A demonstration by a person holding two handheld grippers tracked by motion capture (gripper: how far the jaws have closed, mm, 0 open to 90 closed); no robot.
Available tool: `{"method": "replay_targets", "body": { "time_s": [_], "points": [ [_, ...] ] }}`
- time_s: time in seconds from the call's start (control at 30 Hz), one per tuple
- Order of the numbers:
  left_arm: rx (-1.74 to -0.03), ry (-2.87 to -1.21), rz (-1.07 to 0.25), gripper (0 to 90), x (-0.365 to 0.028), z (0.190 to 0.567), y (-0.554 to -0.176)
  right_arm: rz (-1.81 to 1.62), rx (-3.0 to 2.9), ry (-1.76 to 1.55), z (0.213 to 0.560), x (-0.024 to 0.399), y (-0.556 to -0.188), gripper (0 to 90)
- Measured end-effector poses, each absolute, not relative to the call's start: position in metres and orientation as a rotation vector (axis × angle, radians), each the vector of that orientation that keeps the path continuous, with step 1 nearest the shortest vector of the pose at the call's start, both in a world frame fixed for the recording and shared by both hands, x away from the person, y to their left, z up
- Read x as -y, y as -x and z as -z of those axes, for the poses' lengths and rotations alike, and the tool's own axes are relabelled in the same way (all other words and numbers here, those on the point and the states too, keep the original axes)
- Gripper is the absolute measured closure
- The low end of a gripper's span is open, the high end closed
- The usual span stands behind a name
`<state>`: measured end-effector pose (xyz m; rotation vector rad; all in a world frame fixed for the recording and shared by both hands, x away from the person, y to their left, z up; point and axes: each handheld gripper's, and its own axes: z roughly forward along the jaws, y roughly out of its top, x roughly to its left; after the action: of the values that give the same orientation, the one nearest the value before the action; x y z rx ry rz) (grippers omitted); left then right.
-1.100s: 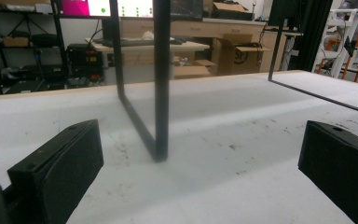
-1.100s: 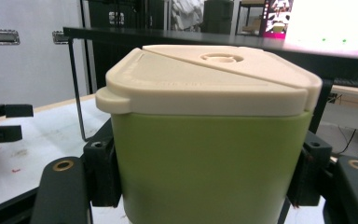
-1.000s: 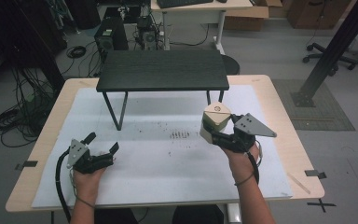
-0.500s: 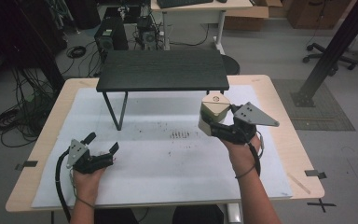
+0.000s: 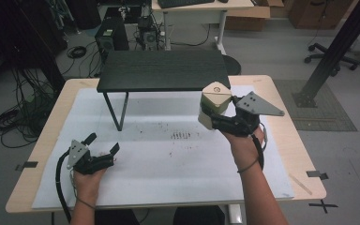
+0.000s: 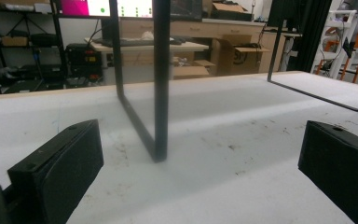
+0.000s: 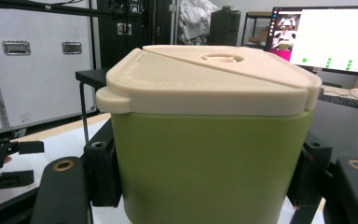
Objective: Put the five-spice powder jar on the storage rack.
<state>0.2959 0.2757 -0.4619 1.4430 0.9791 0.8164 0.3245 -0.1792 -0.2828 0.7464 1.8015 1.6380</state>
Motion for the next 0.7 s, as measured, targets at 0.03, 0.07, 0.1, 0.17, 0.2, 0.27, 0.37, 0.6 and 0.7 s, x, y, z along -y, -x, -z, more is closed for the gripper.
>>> {"method": "replay_targets", "body": {
  "time_s": [0.03,0.07,0.1,0.17,0.2,0.27,0.37,0.6,0.7],
  "points": [
    [-0.979,-1.443,-0.816,0.2,-0.276,0.462,-0.296,-1.64,-1.801,-0.751,0.282,0.179,-0.325,30.0],
    [-0.98,-1.442,-0.816,0.2,-0.276,0.462,-0.296,-1.641,-1.802,-0.754,0.28,0.179,-0.326,30.0],
    [-0.98,-1.442,-0.816,0.2,-0.276,0.462,-0.296,-1.64,-1.804,-0.76,0.278,0.179,-0.326,29.9],
    [-0.979,-1.442,-0.816,0.2,-0.276,0.462,-0.296,-1.636,-1.805,-0.76,0.276,0.179,-0.327,30.0],
    [-0.98,-1.442,-0.816,0.2,-0.276,0.462,-0.296,-1.638,-1.804,-0.759,0.274,0.178,-0.328,29.9],
    [-0.981,-1.441,-0.816,0.2,-0.276,0.462,-0.296,-1.641,-1.802,-0.756,0.272,0.178,-0.329,30.0],
    [-0.98,-1.444,-0.818,0.2,-0.276,0.462,-0.296,-1.646,-1.804,-0.756,0.268,0.177,-0.331,29.9],
    [-0.982,-1.443,-0.818,0.2,-0.276,0.462,-0.296,-1.645,-1.808,-0.76,0.26,0.175,-0.336,30.0],
    [-0.982,-1.443,-0.819,0.2,-0.276,0.462,-0.296,-1.644,-1.809,-0.757,0.255,0.174,-0.338,29.9]
  ]
}}
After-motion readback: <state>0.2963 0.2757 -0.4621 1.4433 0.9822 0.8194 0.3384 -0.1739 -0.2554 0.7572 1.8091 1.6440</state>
